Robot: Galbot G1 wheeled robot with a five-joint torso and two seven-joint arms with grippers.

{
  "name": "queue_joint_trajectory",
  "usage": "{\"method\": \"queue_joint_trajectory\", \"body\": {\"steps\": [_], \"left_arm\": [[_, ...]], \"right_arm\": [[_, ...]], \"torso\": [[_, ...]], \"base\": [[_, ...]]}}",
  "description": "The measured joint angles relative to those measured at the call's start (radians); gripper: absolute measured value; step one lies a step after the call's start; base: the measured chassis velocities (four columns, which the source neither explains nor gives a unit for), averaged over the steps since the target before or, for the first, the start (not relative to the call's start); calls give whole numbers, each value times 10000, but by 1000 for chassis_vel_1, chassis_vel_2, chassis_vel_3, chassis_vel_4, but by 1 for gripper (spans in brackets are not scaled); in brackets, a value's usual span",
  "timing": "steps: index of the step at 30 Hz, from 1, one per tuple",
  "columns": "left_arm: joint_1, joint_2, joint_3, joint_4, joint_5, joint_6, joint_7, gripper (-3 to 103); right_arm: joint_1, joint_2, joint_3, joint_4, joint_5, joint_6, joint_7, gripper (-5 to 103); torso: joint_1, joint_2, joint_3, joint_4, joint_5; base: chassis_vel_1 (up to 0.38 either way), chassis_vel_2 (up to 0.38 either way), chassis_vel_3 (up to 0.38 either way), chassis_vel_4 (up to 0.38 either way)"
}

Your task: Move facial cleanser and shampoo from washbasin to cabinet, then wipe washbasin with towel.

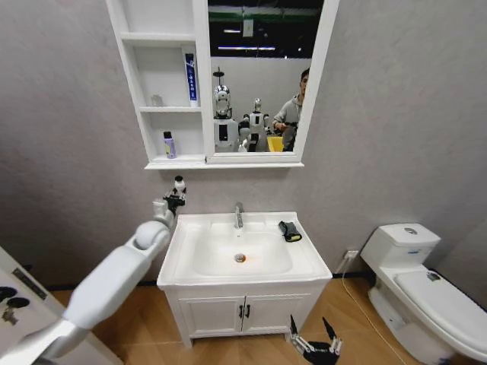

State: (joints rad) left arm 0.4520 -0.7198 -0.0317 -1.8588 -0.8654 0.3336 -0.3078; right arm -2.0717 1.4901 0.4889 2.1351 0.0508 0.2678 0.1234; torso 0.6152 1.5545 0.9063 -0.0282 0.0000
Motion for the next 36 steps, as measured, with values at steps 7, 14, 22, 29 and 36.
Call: {"method": "queue_joint_trajectory", "body": {"steps": [7, 14, 22, 29, 36], "left_arm": [[-2801, 744, 749, -553, -3513, 2697, -800, 30], [-6173, -273, 2826, 1447, -5714, 3736, -1847, 30], [-7693, -2005, 4006, 3657, -6060, 3839, -2352, 30], [-7941, -3061, 4065, 5870, -4787, 3618, -2071, 30], [-8136, -3583, 3975, 7225, -3891, 3451, -1712, 30]], "right_arm": [[52, -116, -60, 98, -3, 23, -28, 100], [79, -222, -32, 116, 116, 195, -30, 100], [127, -318, 51, -34, 337, 386, -23, 100], [35, -418, 235, -119, 579, 591, -22, 100], [2, -441, 290, -139, 618, 625, -23, 100]], "torso": [[1, -1, 2, -9, -3], [1, -1, 3, -9, 3], [3, -3, 3, -11, 4], [4, -3, 4, -4, -1], [3, -3, 4, -4, -1]], "base": [[0, 0, 0, 0], [0, 0, 0, 0], [0, 0, 0, 0], [0, 0, 0, 0], [0, 0, 0, 0]]}}
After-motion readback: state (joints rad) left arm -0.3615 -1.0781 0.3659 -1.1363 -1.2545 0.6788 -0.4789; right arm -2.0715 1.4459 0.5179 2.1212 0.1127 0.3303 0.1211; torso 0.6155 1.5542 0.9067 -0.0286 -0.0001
